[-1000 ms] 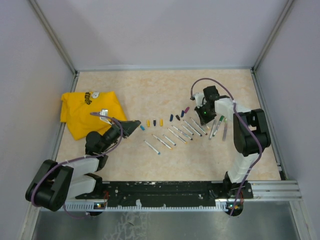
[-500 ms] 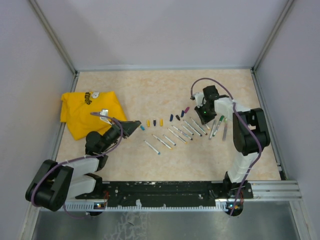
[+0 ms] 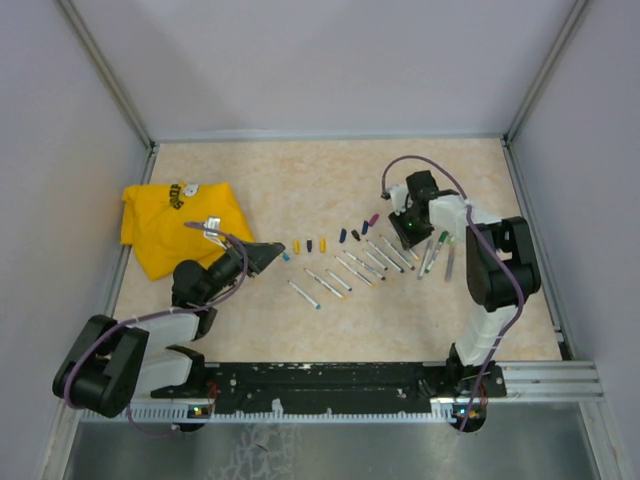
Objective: Open the pen caps
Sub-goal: Place the pen at the center of the board, then place the pen cap at the center of the board.
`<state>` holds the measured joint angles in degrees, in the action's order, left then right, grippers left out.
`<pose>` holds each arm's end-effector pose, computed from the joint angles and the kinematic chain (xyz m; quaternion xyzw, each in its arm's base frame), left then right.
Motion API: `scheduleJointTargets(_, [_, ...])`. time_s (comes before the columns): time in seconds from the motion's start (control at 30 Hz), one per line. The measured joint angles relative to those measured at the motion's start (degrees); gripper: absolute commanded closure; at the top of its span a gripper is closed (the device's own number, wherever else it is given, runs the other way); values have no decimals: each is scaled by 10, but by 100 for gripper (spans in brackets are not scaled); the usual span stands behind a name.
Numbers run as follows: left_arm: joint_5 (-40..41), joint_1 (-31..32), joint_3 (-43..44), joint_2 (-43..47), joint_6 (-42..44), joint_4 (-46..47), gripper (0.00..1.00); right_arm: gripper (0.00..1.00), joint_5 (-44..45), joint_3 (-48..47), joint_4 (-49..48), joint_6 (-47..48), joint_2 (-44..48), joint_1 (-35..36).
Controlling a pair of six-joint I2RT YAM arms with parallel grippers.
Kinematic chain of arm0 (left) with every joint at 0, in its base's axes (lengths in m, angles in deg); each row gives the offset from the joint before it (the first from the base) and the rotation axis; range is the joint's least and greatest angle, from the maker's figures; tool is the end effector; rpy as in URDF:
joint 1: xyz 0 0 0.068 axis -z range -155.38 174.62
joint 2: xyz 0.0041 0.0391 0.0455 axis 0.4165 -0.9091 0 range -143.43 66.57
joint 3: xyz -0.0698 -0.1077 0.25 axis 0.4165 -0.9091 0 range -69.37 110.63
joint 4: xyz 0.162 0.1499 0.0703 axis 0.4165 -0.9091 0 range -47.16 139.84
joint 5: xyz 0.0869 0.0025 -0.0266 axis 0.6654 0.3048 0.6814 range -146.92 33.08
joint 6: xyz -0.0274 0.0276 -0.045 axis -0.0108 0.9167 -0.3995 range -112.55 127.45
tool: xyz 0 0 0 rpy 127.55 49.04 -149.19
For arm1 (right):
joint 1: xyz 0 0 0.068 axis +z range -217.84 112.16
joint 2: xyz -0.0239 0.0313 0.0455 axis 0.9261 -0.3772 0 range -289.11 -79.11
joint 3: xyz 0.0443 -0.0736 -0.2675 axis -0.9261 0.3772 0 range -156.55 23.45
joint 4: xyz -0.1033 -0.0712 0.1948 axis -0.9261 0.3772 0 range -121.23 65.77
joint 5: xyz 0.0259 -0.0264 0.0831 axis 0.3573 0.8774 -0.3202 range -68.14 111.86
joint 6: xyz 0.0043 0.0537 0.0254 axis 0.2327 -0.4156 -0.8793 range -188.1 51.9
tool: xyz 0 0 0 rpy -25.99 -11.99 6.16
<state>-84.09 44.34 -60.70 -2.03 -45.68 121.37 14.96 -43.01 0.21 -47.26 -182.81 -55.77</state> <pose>0.1718 -0.0829 0.2356 -0.0022 0.6408 -0.5667 0.5179 0.3245 0.0748 0.1877 -0.2885 0.9377 0.0448 0.1886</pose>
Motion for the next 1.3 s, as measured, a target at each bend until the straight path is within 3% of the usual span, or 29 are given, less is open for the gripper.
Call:
scheduleJointTargets(0.33, [0,31,23,-17,4,-13,100,66,0,0,-3,0,40,0])
scheduleJointTargets(0.83, [83,173,112,-61,92,-115,100,62,-45,12,-21,0,132,-10])
scheduleJointTargets(1.3, [143,244,195,-123,162,-194,100,62,-71,20,-32,0,160,-22])
